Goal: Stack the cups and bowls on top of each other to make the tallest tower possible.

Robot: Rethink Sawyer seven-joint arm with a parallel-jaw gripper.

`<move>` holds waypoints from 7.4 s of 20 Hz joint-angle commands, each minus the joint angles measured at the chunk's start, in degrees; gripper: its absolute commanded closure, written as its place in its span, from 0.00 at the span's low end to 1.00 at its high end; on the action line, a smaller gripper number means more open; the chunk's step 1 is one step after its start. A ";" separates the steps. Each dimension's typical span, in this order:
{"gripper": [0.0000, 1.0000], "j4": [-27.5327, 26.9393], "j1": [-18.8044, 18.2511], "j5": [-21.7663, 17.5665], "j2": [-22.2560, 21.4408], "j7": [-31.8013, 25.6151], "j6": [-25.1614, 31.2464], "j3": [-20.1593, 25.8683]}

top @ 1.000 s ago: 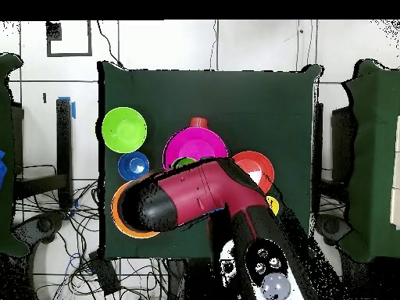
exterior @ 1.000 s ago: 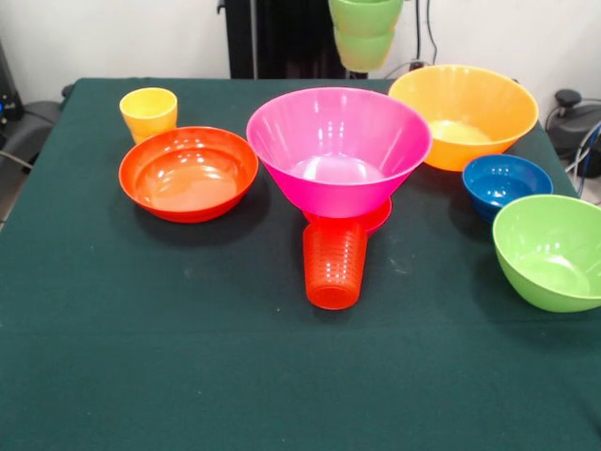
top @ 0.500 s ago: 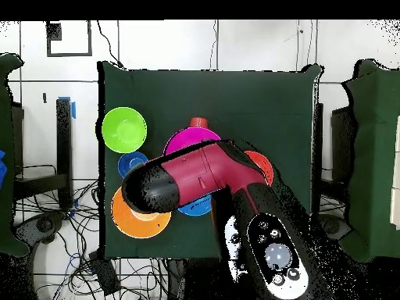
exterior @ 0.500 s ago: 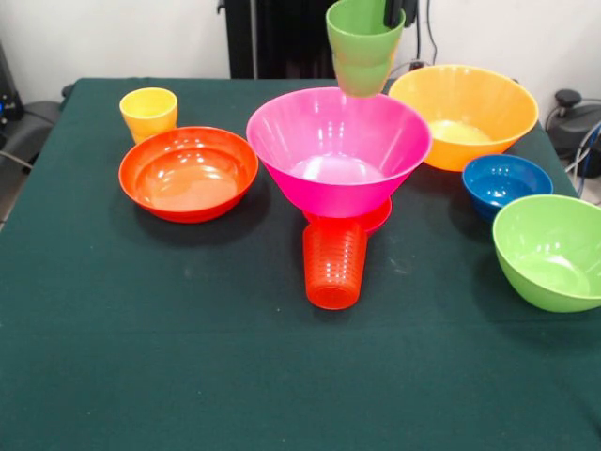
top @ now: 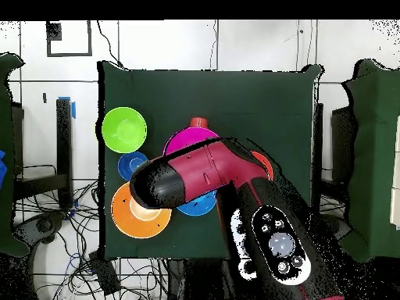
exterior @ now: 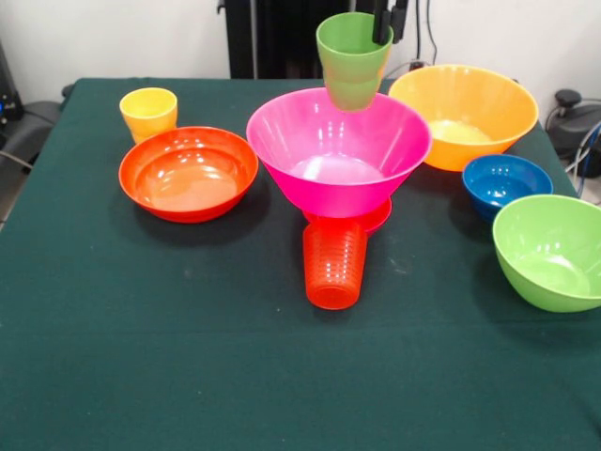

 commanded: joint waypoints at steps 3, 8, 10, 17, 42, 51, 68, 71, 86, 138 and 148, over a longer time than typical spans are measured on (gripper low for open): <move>1.00 -3.64 0.38 -6.19 3.63 -11.52 3.07 1.36; 1.00 -4.48 0.11 -7.27 4.45 -11.82 2.30 1.66; 1.00 -4.73 -0.15 -7.46 4.85 -12.25 2.17 1.92; 1.00 -4.43 -1.01 -8.15 4.95 -12.62 1.07 2.56; 1.00 -4.10 -1.86 -14.32 6.00 -9.42 -8.28 2.30; 1.00 -4.55 -2.73 -16.08 7.37 -9.57 -10.49 2.77; 1.00 -3.38 -1.50 -17.94 6.93 -6.19 -11.86 1.71; 1.00 -3.25 -1.16 -18.22 6.83 -5.50 -11.69 1.37; 1.00 -2.61 -0.06 -18.19 7.46 -2.53 -12.01 -0.15; 1.00 -1.07 3.50 -18.54 11.00 0.76 -15.53 -7.89; 1.00 -0.79 4.26 -20.31 11.69 2.06 -21.10 -9.26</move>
